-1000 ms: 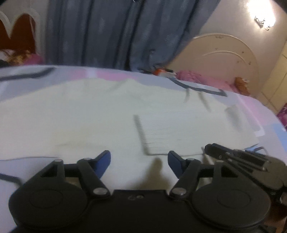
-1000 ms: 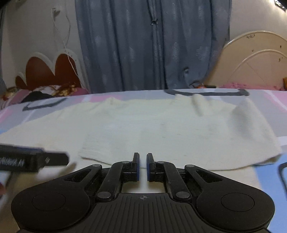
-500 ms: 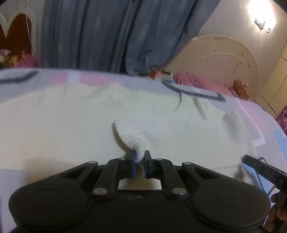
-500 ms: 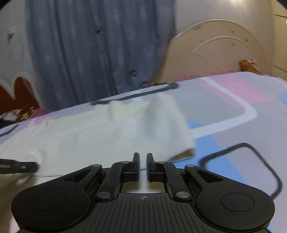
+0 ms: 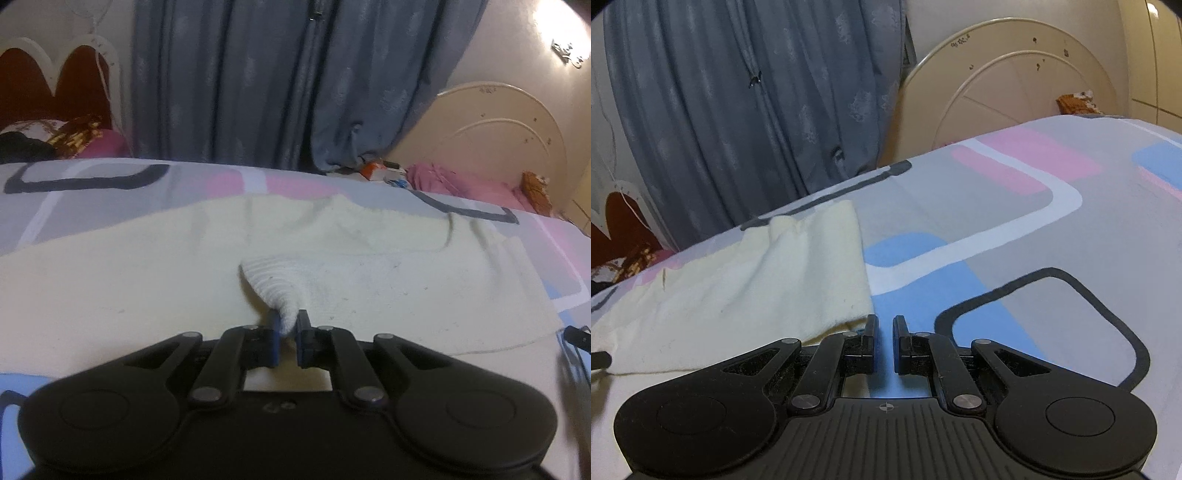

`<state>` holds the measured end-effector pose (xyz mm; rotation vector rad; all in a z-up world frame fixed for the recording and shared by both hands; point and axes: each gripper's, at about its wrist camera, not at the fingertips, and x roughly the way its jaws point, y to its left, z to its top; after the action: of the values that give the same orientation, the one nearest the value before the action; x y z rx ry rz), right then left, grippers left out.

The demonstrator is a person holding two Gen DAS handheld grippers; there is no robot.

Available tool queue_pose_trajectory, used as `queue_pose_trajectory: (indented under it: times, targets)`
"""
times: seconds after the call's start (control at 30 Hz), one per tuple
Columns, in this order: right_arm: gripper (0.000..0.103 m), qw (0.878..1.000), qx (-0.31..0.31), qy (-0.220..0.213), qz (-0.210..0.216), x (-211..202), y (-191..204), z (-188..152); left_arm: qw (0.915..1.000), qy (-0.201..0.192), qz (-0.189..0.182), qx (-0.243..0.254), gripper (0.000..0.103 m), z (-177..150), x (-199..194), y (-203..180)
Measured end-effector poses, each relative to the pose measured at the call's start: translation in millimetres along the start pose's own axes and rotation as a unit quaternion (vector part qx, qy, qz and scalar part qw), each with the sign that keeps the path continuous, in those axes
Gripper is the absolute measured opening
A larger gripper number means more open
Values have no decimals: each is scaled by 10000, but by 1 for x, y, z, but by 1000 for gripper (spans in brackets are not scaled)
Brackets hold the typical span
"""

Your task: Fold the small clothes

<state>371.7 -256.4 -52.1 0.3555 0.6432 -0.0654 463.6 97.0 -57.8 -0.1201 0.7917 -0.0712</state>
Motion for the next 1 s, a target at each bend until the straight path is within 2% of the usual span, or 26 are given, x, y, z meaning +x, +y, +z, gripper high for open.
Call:
queue_pose_trajectory:
  times: [0.13,0.3,0.4,0.47,0.5,0.53,0.6,0.67,0.77,0.8,0.83,0.9,1.0]
  targets:
    - [5,9997,-165,18,186,2,7,2,9999,32,54,91,7,-1,3,1]
    - [5,9991,-347,165,178,12,12,1,9997,-129,100,157,7,-3,-4,2]
    - [5,9985,-441,265,201,16,11,-3,9993,173,107,309,8,-7,9,2]
    - [5,9978,-528,360,192,20,11,-4,9992,162,114,344,15,-6,7,3]
    - [5,9978,-540,327,192,18,10,-3,9993,111,175,308,27,-4,3,5]
    - [5,9980,-548,247,209,15,10,0,9988,-49,353,326,32,-3,-2,6]
    - [5,9979,-608,85,223,13,10,6,9966,-323,552,519,33,1,-11,3]
    - [5,9971,-707,26,266,19,14,16,9964,-295,476,634,32,6,-10,-6]
    - [5,9953,-855,172,423,37,26,23,9947,-174,190,995,33,4,-1,-33]
    - [5,9937,-965,253,511,43,32,22,9936,-157,102,1110,35,2,5,-44]
    - [5,9914,-1117,333,598,49,41,20,9930,-129,80,1168,41,1,9,-49]
    - [5,9879,-1374,329,642,56,52,18,9930,-102,148,1165,46,-1,21,-53]
    - [5,9893,-1333,240,550,76,52,31,9936,-178,273,1085,51,7,30,-46]
